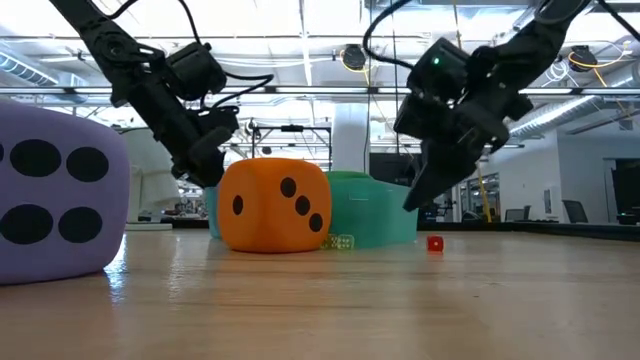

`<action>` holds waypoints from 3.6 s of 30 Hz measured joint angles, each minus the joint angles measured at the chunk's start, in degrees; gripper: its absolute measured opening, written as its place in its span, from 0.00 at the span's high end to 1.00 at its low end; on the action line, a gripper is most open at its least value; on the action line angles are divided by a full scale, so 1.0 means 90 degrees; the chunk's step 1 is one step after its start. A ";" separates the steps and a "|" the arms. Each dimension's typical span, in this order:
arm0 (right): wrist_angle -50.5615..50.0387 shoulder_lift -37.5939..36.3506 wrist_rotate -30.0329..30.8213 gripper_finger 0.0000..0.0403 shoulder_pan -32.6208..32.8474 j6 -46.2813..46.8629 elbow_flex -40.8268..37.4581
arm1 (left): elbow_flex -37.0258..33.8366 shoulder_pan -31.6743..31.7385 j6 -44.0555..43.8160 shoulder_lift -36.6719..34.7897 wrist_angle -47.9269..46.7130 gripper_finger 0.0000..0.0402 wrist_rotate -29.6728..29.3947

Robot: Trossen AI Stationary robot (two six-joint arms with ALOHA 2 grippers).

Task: Pick & Place Dice
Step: Adjust the light blue bin, then put the large orange dice into the light blue bin

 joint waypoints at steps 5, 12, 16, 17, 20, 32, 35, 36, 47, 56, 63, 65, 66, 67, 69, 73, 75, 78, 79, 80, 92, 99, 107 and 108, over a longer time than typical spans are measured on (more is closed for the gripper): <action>0.0198 0.0140 0.0177 1.00 -0.0390 0.0111 -0.0002 | 0.0000 -0.0148 -0.0084 0.0041 0.0003 0.99 -0.0181; 0.0210 0.0140 0.0275 1.00 -0.1197 0.0060 -0.0010 | 0.0000 -0.0214 -0.0135 0.0298 0.0316 0.99 -0.0397; 0.0271 0.0140 0.0367 1.00 -0.1610 -0.0036 -0.0010 | -0.0005 -0.0138 -0.0089 0.0387 0.0468 0.99 -0.0383; 0.0282 0.0140 0.0349 1.00 -0.1700 -0.0042 -0.0010 | -0.0005 -0.0121 -0.0083 0.0400 0.0477 0.99 -0.0377; 0.0333 0.0144 0.0076 1.00 -0.1893 -0.0054 -0.0010 | -0.0005 -0.0055 0.0066 0.0398 0.0479 0.99 -0.0418; 0.0049 -0.0397 -0.0193 1.00 -0.1889 0.0120 0.0000 | -0.0005 -0.0033 0.0550 -0.0425 0.0120 0.98 -0.0493; -0.0036 -0.0656 -0.0198 1.00 -0.1889 0.0117 0.0002 | -0.0005 -0.0041 0.0588 -0.0662 -0.0101 0.99 -0.0339; -0.0103 -0.0730 -0.0190 1.00 -0.1889 0.0120 0.0005 | -0.0005 -0.0041 0.0596 -0.0731 -0.0169 0.99 -0.0287; -0.0205 -0.0588 0.0165 1.00 -0.1494 0.0258 0.0006 | 0.0005 -0.0121 0.0513 -0.0594 -0.0344 0.98 0.0000; 0.0597 -0.1248 0.0116 1.00 -0.1289 0.0102 -0.0478 | -0.0050 -0.0323 0.1571 -0.1092 -0.0365 0.99 0.0316; 0.1705 -0.2952 0.0221 1.00 -0.1311 0.0554 -0.1692 | -0.0873 0.0163 0.1985 -0.2792 0.0293 0.99 0.1369; 0.1593 -0.3427 0.0436 1.00 -0.1317 0.0539 -0.1834 | -0.1211 0.0422 0.1891 -0.3254 0.0577 0.99 0.1623; 0.1460 -0.3674 0.0548 1.00 -0.1334 0.0471 -0.1865 | -0.1381 0.0551 0.1812 -0.3485 0.0684 0.99 0.1713; 0.1306 -0.3919 0.0637 1.00 -0.1348 0.0422 -0.1893 | -0.1568 0.0663 0.1698 -0.3703 0.0723 0.99 0.1805; 0.1137 -0.4383 0.0664 1.00 -0.1379 0.0368 -0.1892 | -0.1856 0.0846 0.1481 -0.4034 0.0832 0.99 0.1866; 0.0875 -0.5210 0.0652 1.00 -0.1384 0.0356 -0.1889 | -0.2335 0.1021 0.1039 -0.4547 0.0855 0.97 0.1780; 0.0704 -0.5502 0.0655 1.00 -0.1384 0.0357 -0.1889 | -0.2513 0.1041 0.0876 -0.4661 0.0771 0.96 0.1766; 0.0430 -0.5894 0.0667 1.00 -0.1384 0.0357 -0.1892 | -0.2629 0.1037 0.0850 -0.4706 0.0736 0.96 0.1759; 0.0379 -0.5982 0.0666 1.00 -0.1385 0.0355 -0.1892 | -0.2630 0.1038 0.0903 -0.4689 0.0740 0.96 0.1758; 0.0292 -0.6078 0.0666 1.00 -0.1384 0.0358 -0.1892 | -0.2631 0.1038 0.0941 -0.4686 0.0713 0.96 0.1755; 0.0173 -0.6248 0.0669 1.00 -0.1384 0.0292 -0.1892 | -0.2635 0.1036 0.0988 -0.4687 0.0778 0.95 0.1736; 0.0223 -0.6245 0.0669 1.00 -0.1384 0.0389 -0.1892 | -0.2635 0.1036 0.1003 -0.4687 0.0778 0.95 0.1736; 0.0594 -0.6240 0.0669 1.00 -0.1384 0.0491 -0.1892 | -0.2635 0.1036 0.1000 -0.4687 0.0778 0.95 0.1736; 0.0626 -0.6233 0.0660 1.00 -0.1376 0.0513 -0.1892 | -0.2634 0.1036 0.1000 -0.4687 0.0778 0.95 0.1736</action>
